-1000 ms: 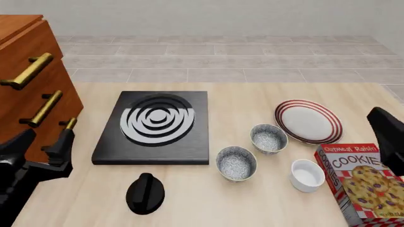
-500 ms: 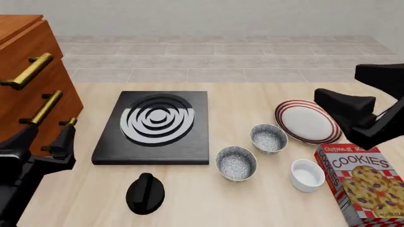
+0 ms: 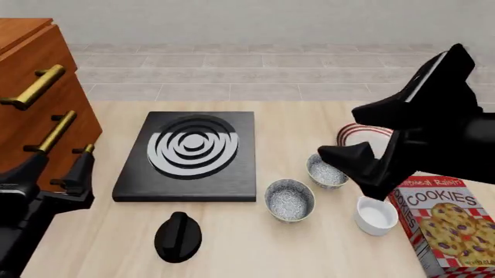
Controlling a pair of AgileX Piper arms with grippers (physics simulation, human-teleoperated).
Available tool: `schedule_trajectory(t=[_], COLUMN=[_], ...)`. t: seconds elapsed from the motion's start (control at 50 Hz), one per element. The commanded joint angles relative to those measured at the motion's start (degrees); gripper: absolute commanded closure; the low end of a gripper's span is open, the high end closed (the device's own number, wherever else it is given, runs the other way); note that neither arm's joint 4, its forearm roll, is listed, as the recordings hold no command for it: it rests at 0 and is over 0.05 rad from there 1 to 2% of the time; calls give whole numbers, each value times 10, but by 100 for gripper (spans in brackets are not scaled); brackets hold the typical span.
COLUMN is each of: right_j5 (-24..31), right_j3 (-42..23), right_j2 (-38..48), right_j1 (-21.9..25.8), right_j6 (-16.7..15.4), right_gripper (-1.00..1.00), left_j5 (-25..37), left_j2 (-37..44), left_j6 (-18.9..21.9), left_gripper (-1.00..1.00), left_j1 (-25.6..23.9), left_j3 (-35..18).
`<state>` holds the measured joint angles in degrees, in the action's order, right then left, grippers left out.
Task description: Pick the akita bowl from table center and place it on the plate.
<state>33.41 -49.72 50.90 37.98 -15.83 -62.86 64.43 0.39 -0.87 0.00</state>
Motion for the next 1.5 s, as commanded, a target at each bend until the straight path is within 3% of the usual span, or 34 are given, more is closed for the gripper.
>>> schedule_trajectory(t=[0.02,0.34,0.52,1.12,1.34,1.44,1.5], right_j5=[-5,-35,-47,-115,-138,-156,-166], right_j3=[5,73,86,110,115,129,129], right_j2=[69,107,141,222,254,279,291], right_j1=[31,52,50,77,50,34,32], right_j6=[-12,-9,-30,0,-42,-75,-75], right_gripper=[-100,-100,-100,-100,-100,-100,-100], left_j5=[-24,-68,-68,-70,-70,-70,-70], left_j2=[31,75,73,76,76,77,77], left_j6=[4,8,9,12,12,12,12], left_gripper=[-100,-100,-100,-100,-100,-100,-100], left_j1=[-5,-23,-25,-31,-31,-29,-30], left_j3=[0,0,0,0,0,0,0])
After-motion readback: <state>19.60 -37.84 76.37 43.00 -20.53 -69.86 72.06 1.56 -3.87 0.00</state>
